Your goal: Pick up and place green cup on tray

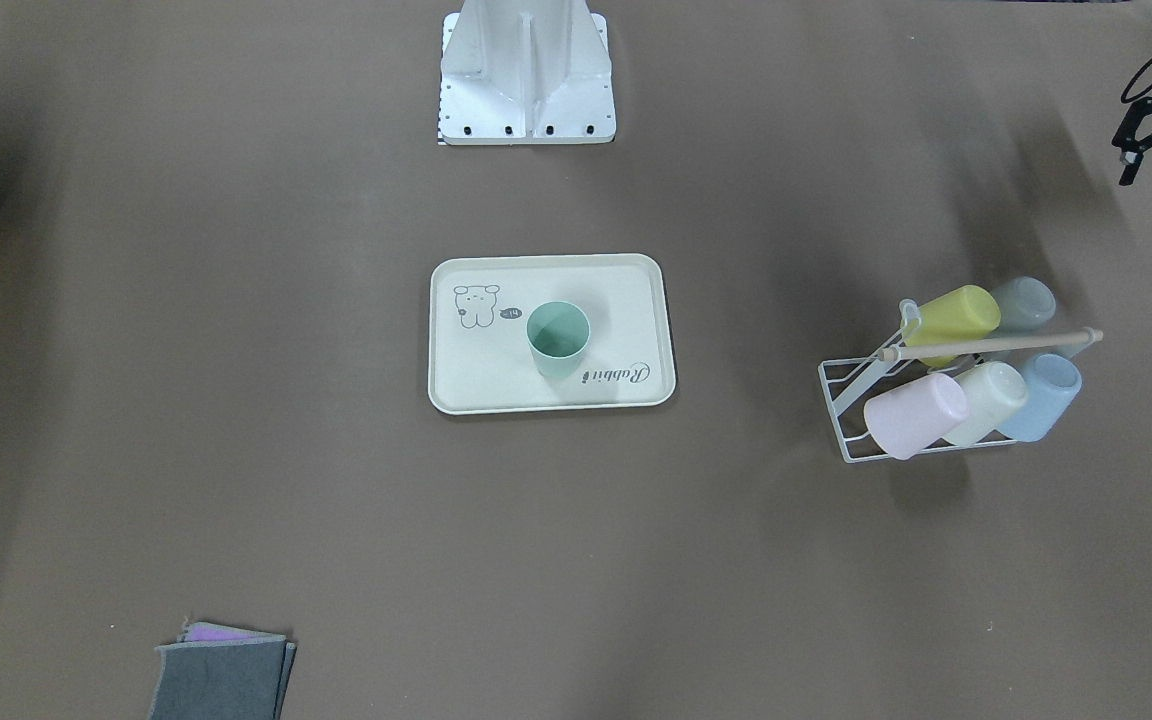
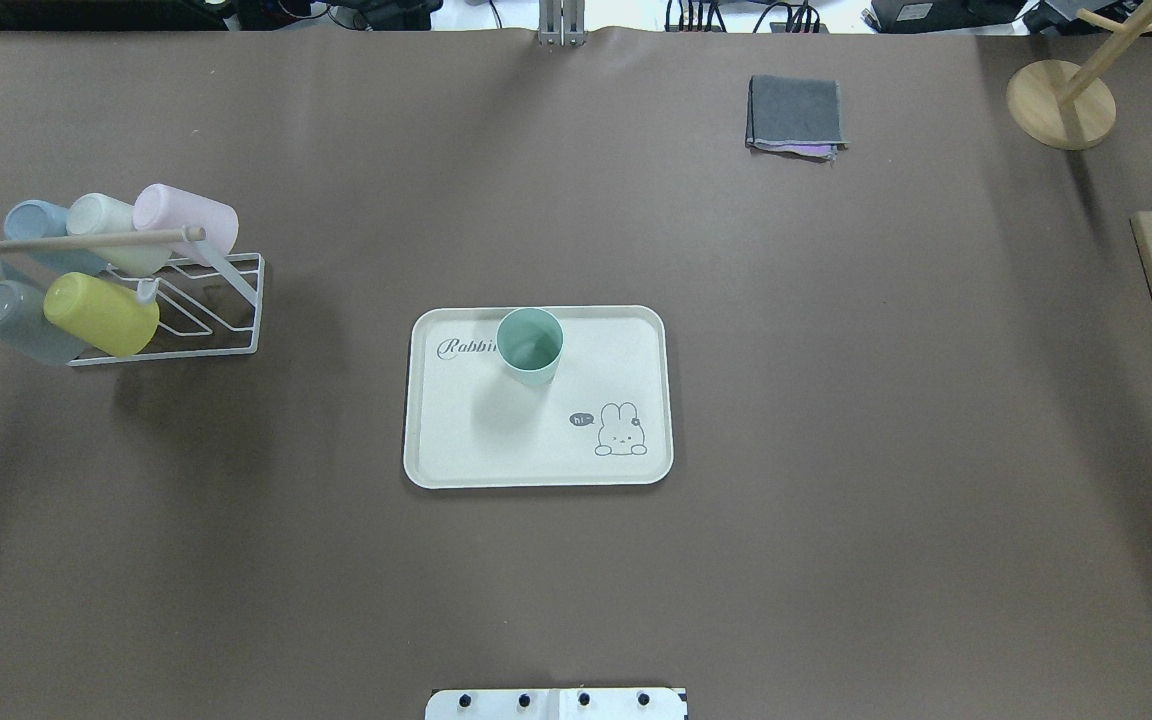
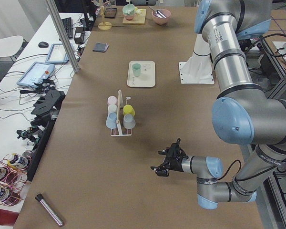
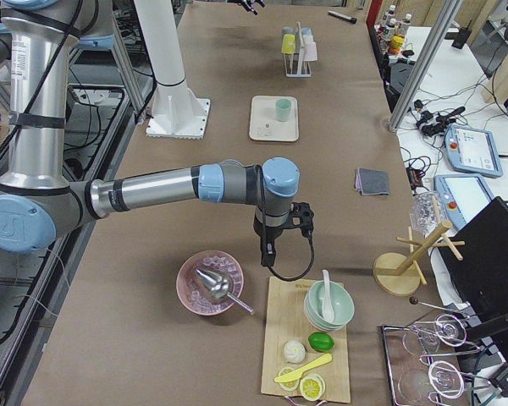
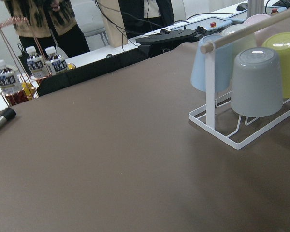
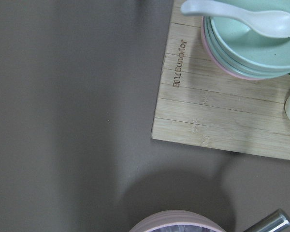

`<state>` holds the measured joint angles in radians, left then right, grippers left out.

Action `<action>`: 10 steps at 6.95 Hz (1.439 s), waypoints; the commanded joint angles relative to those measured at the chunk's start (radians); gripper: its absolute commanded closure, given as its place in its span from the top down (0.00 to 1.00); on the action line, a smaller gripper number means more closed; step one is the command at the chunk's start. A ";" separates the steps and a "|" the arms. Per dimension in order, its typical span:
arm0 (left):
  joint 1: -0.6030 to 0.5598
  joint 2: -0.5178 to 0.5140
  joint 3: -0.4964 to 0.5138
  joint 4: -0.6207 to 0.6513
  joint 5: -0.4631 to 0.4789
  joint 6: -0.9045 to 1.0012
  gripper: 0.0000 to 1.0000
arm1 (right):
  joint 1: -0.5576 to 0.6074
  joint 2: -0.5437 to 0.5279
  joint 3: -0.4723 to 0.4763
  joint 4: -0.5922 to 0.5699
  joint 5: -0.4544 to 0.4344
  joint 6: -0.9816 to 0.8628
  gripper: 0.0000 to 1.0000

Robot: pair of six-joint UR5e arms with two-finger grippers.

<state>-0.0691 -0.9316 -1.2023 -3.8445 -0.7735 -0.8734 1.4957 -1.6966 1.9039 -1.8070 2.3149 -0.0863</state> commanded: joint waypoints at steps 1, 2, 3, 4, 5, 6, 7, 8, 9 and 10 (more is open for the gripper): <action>0.000 -0.004 0.006 0.111 -0.074 -0.025 0.98 | 0.000 0.000 -0.002 0.000 0.000 -0.001 1.00; -0.001 -0.028 0.004 0.200 -0.122 -0.027 0.98 | 0.000 0.000 -0.002 0.000 0.000 0.000 1.00; -0.004 -0.045 0.001 0.273 -0.148 -0.124 0.98 | 0.000 0.000 -0.002 0.000 0.000 0.000 1.00; -0.006 -0.053 -0.025 0.343 -0.218 -0.301 0.98 | 0.000 0.000 -0.002 0.000 0.000 0.000 1.00; -0.020 -0.047 -0.039 0.368 -0.277 -0.385 0.98 | 0.000 0.000 0.000 0.000 0.001 0.000 1.00; -0.050 -0.043 -0.043 0.368 -0.279 -0.387 0.98 | 0.000 0.000 0.003 0.000 0.001 0.000 1.00; -0.070 -0.039 -0.046 0.367 -0.279 -0.388 0.98 | 0.000 0.000 0.003 0.000 0.001 0.000 1.00; -0.102 -0.039 -0.051 0.364 -0.273 -0.386 0.98 | 0.000 0.000 0.004 0.000 0.001 0.002 1.00; -0.124 -0.039 -0.052 0.362 -0.251 -0.383 0.98 | 0.000 0.000 0.004 0.000 0.001 0.002 1.00; -0.139 -0.041 -0.065 0.364 -0.221 -0.377 0.98 | 0.000 0.000 0.004 0.000 0.001 0.000 1.00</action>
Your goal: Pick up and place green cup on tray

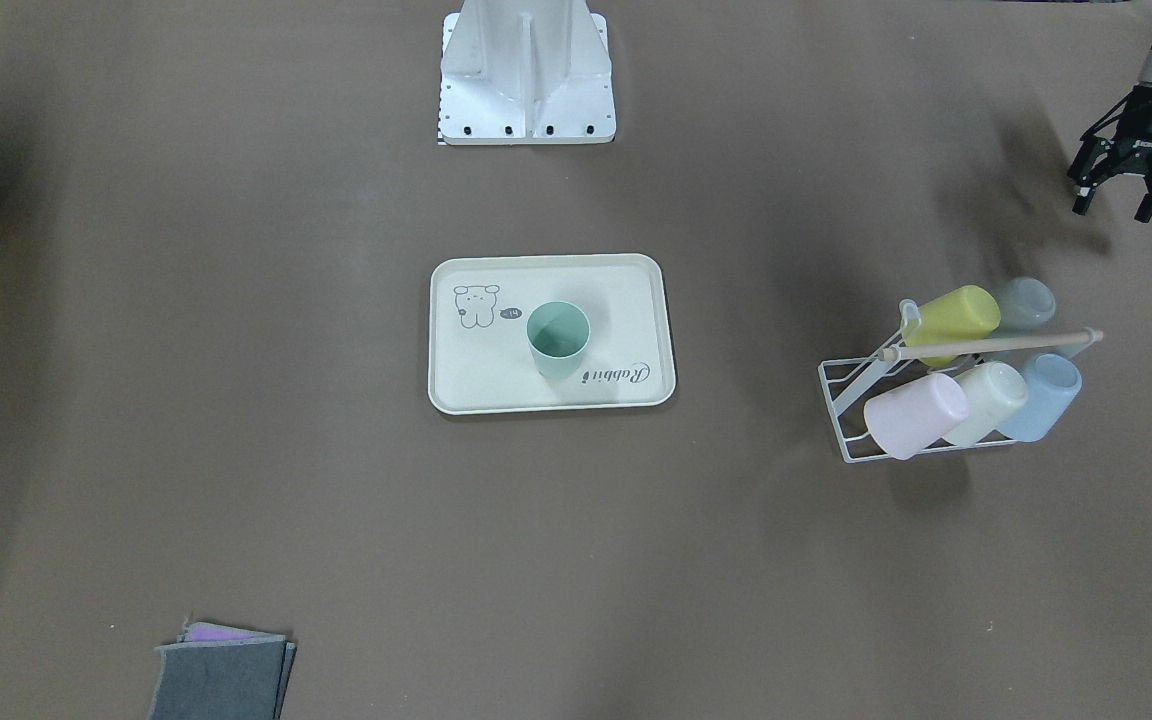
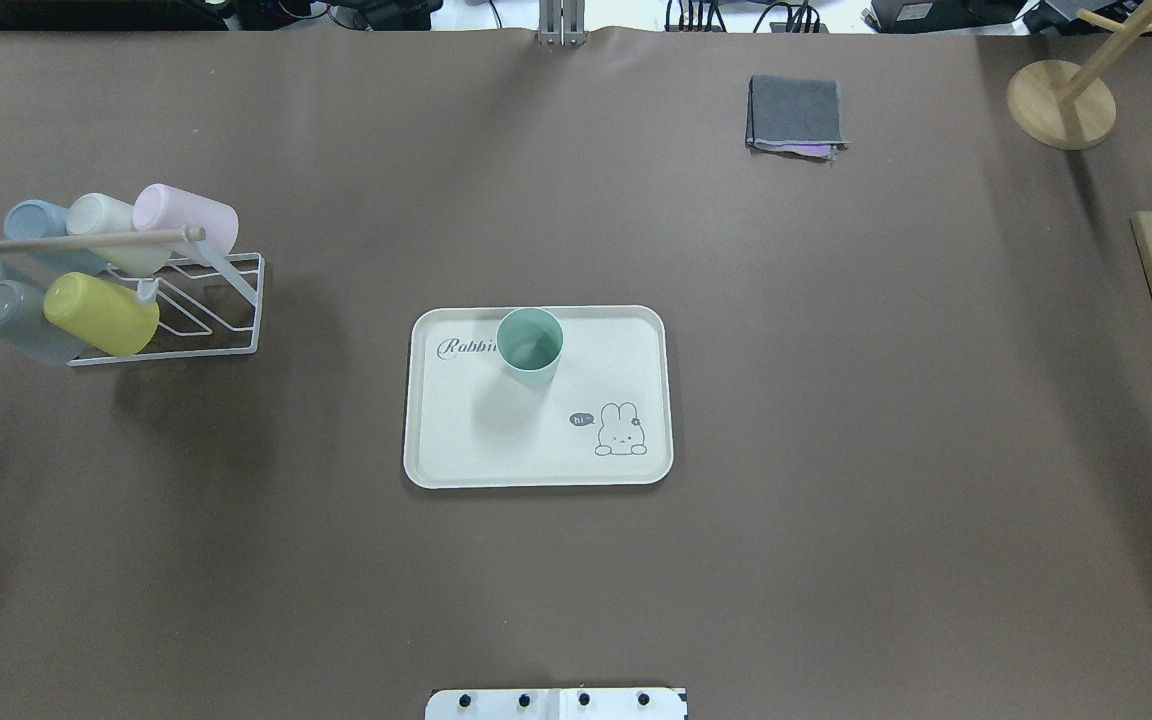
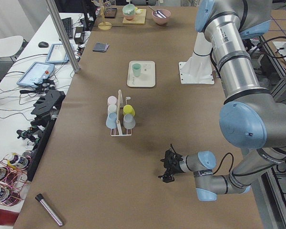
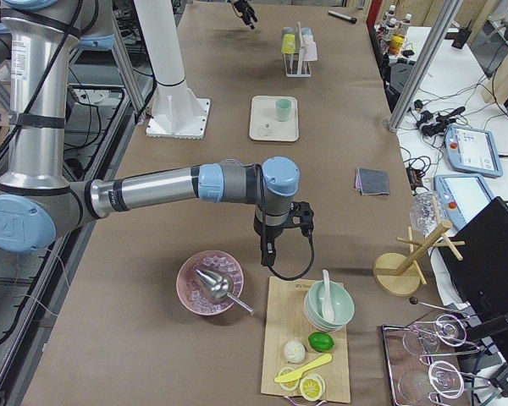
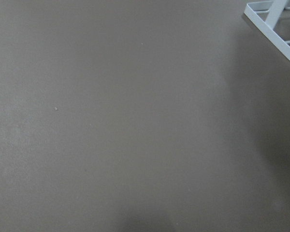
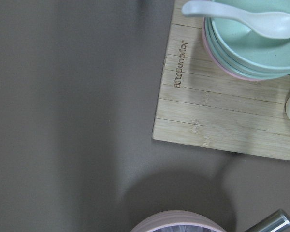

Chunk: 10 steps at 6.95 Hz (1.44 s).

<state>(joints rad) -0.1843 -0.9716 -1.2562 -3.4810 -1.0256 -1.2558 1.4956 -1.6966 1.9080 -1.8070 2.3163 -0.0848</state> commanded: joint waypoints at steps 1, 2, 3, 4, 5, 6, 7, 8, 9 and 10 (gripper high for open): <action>-0.043 -0.007 -0.015 0.005 0.029 0.006 0.98 | 0.000 0.000 0.000 0.000 0.000 0.000 1.00; -0.058 -0.015 -0.017 0.008 0.018 0.006 0.98 | 0.000 0.000 0.000 0.000 0.000 0.002 1.00; -0.111 -0.018 -0.035 0.010 -0.072 0.006 0.98 | 0.000 0.000 -0.001 0.000 0.000 0.002 1.00; -0.186 -0.018 -0.067 0.011 -0.199 0.004 0.98 | 0.000 0.000 -0.003 0.000 0.000 0.000 1.00; -0.231 -0.025 -0.074 0.011 -0.259 0.006 0.98 | 0.000 0.000 -0.004 0.000 -0.002 0.000 1.00; -0.316 -0.045 -0.089 0.034 -0.375 0.006 0.98 | 0.000 0.000 -0.004 0.000 -0.002 -0.001 1.00; -0.410 -0.065 -0.116 0.066 -0.501 0.006 0.98 | 0.000 0.000 -0.004 0.000 0.000 -0.001 1.00; -0.499 -0.097 -0.129 0.106 -0.609 0.006 0.98 | 0.000 0.000 -0.003 0.000 0.000 -0.001 1.00; -0.586 -0.134 -0.131 0.152 -0.733 0.006 0.98 | 0.000 0.000 -0.001 0.000 0.000 0.000 1.00; -0.651 -0.160 -0.131 0.186 -0.813 0.006 0.98 | 0.000 0.000 0.000 0.000 0.002 0.000 1.00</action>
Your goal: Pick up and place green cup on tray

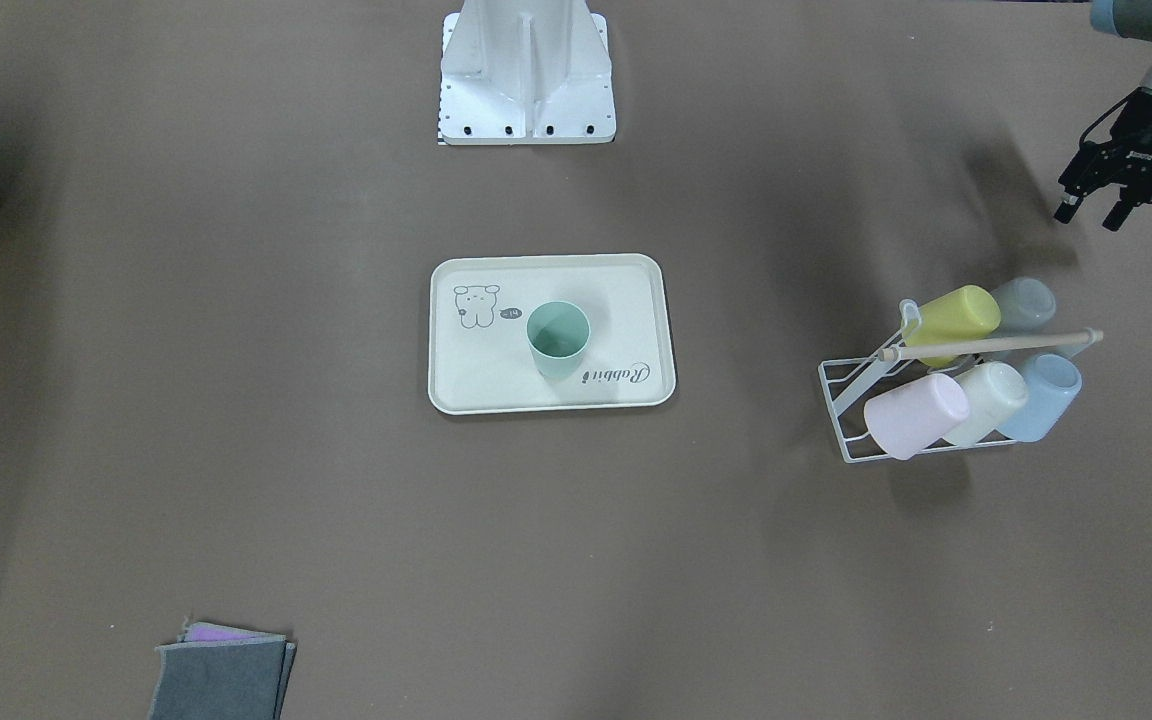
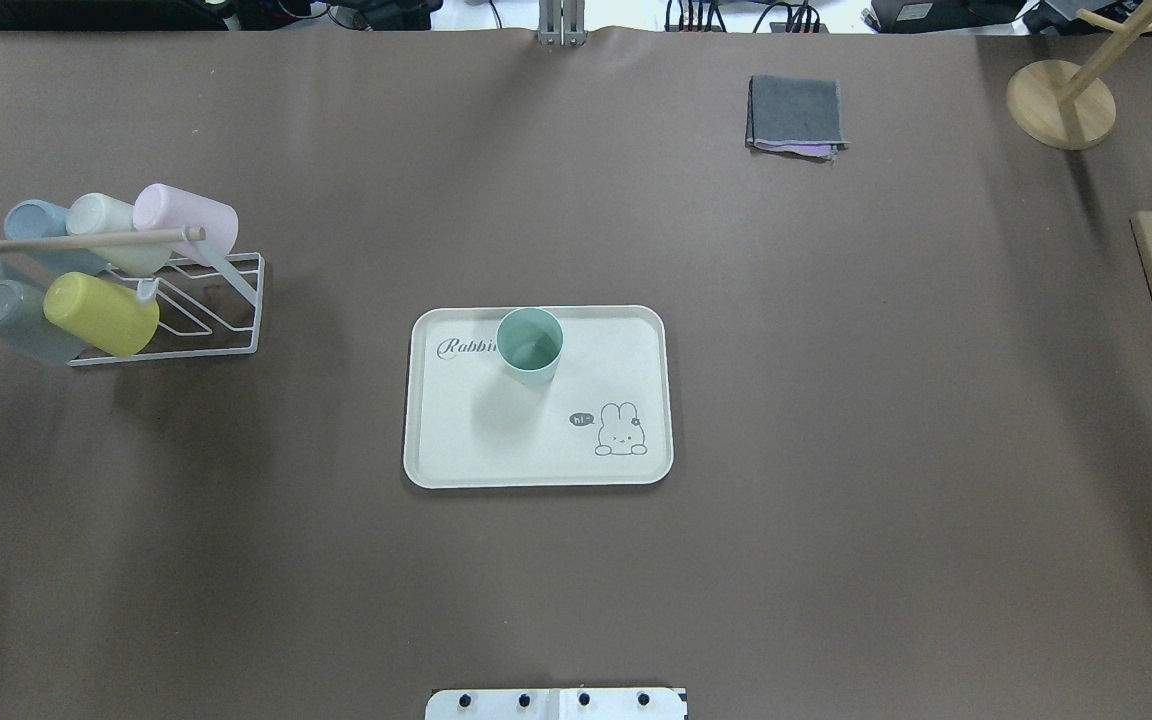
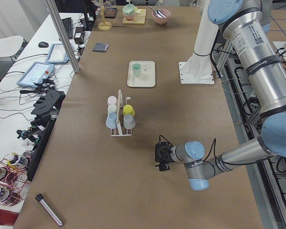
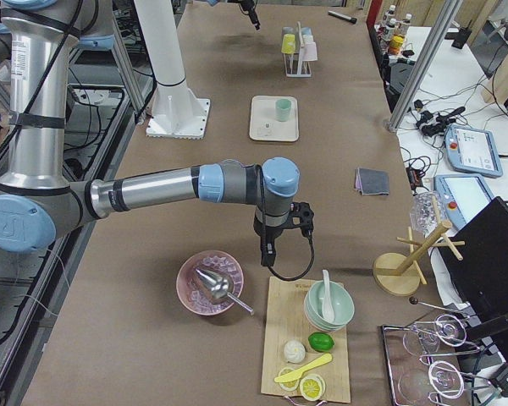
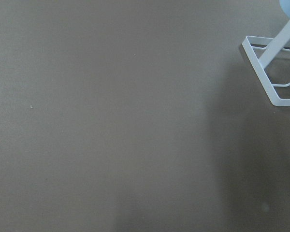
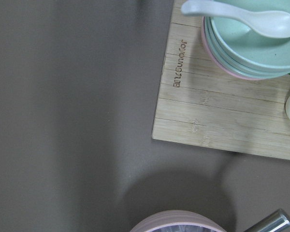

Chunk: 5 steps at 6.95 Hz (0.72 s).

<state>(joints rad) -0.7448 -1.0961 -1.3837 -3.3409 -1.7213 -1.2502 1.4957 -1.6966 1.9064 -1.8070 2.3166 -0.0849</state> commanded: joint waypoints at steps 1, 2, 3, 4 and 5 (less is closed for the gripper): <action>-0.170 -0.072 -0.003 0.095 -0.218 0.000 0.98 | 0.000 0.000 0.002 0.000 0.001 0.001 1.00; -0.262 -0.117 -0.006 0.153 -0.333 0.000 0.98 | 0.000 0.000 0.002 0.000 0.003 -0.001 1.00; -0.359 -0.160 -0.008 0.214 -0.433 0.000 0.98 | 0.000 0.000 0.002 0.000 0.001 -0.001 1.00; -0.440 -0.206 -0.008 0.291 -0.524 0.002 0.98 | 0.000 0.000 0.000 0.000 0.001 -0.001 1.00; -0.491 -0.238 -0.008 0.367 -0.567 0.003 0.98 | 0.000 0.000 0.000 0.000 0.001 -0.001 1.00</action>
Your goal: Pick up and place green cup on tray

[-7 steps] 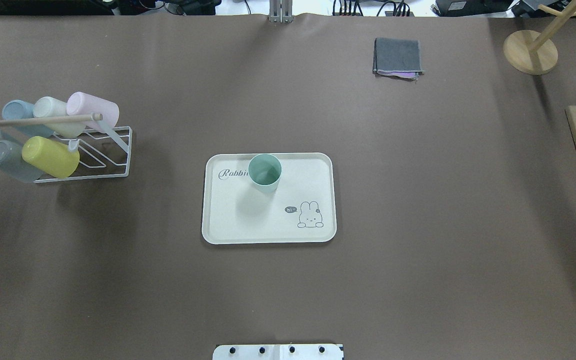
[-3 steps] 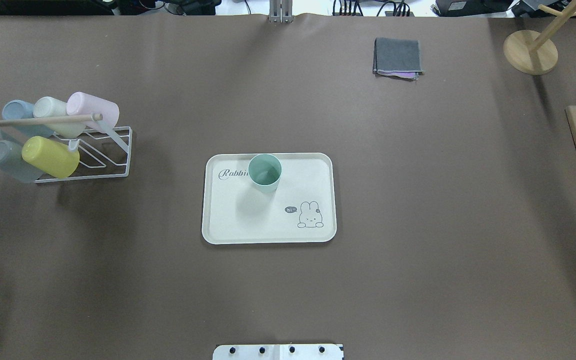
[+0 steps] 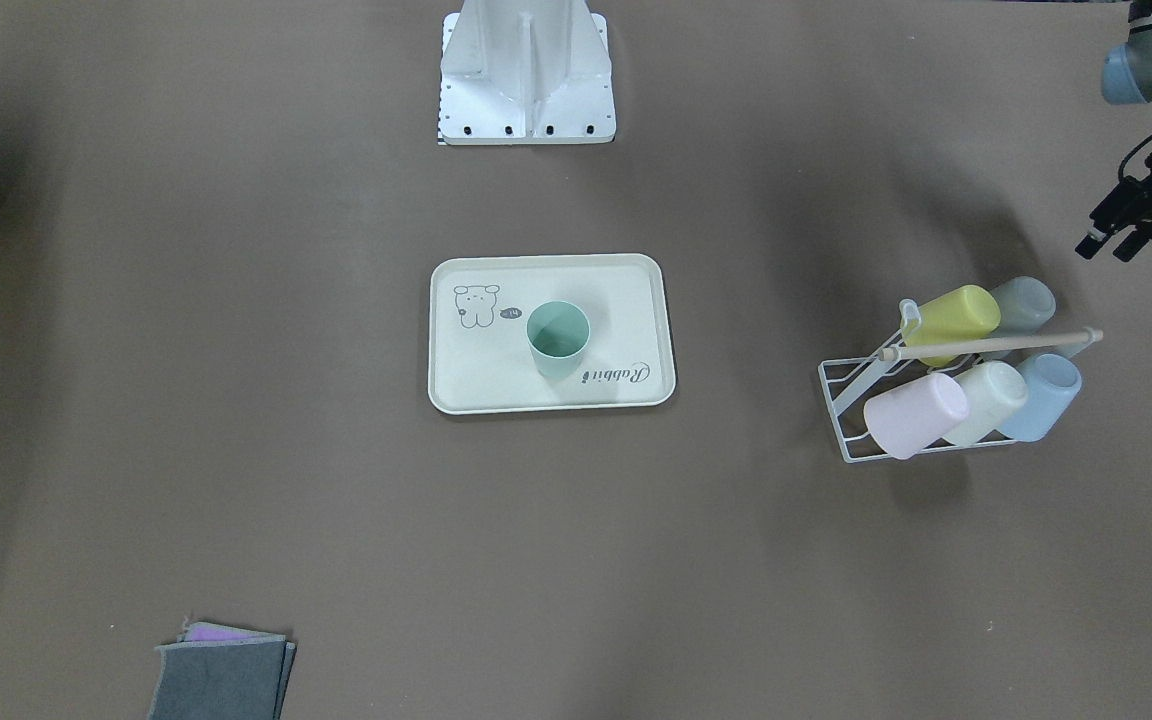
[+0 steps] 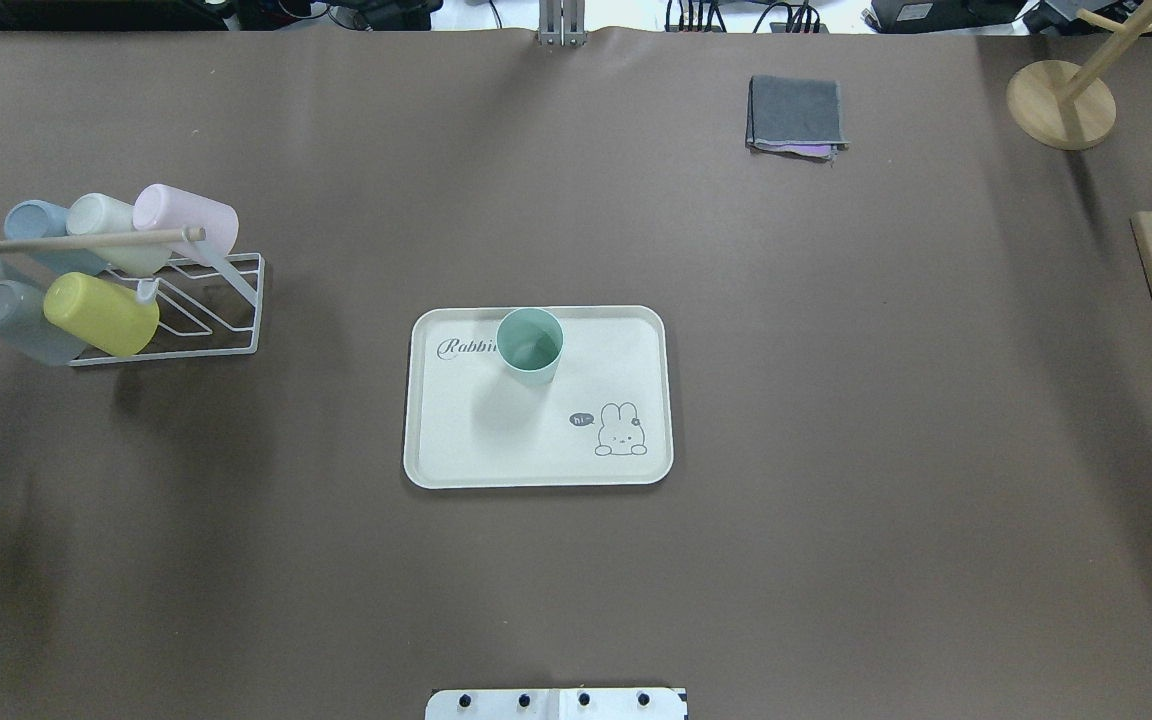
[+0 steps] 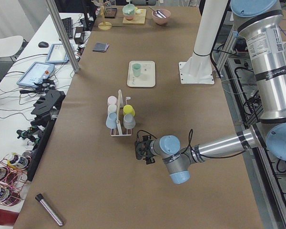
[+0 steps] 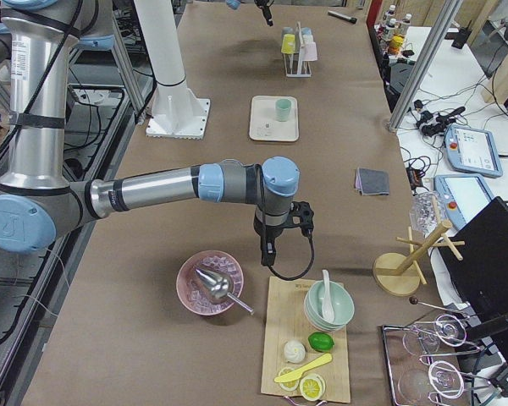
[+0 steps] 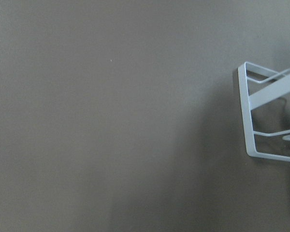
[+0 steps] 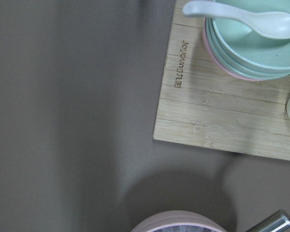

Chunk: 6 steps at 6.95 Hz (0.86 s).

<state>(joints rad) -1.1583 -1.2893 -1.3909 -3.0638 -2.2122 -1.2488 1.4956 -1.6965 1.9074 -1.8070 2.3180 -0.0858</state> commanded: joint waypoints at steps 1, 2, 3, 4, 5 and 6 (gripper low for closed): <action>-0.098 -0.065 0.000 0.120 -0.081 0.002 0.98 | 0.000 0.000 -0.001 0.000 0.000 0.000 1.00; -0.124 -0.086 0.000 0.160 -0.080 0.003 0.98 | 0.000 0.000 -0.001 0.000 0.000 0.000 1.00; -0.159 -0.109 0.000 0.237 -0.077 0.129 0.98 | 0.000 0.000 -0.001 0.000 -0.002 0.000 1.00; -0.250 -0.166 0.001 0.404 -0.083 0.364 0.98 | 0.000 0.000 -0.001 0.000 -0.002 0.000 1.00; -0.295 -0.204 0.003 0.512 -0.092 0.526 0.98 | 0.000 0.000 -0.001 0.000 -0.002 -0.002 1.00; -0.334 -0.238 0.004 0.593 -0.143 0.589 0.98 | 0.000 0.000 0.001 0.000 -0.002 -0.002 1.00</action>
<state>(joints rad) -1.4383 -1.4832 -1.3885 -2.5856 -2.3136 -0.7863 1.4956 -1.6966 1.9069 -1.8071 2.3164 -0.0869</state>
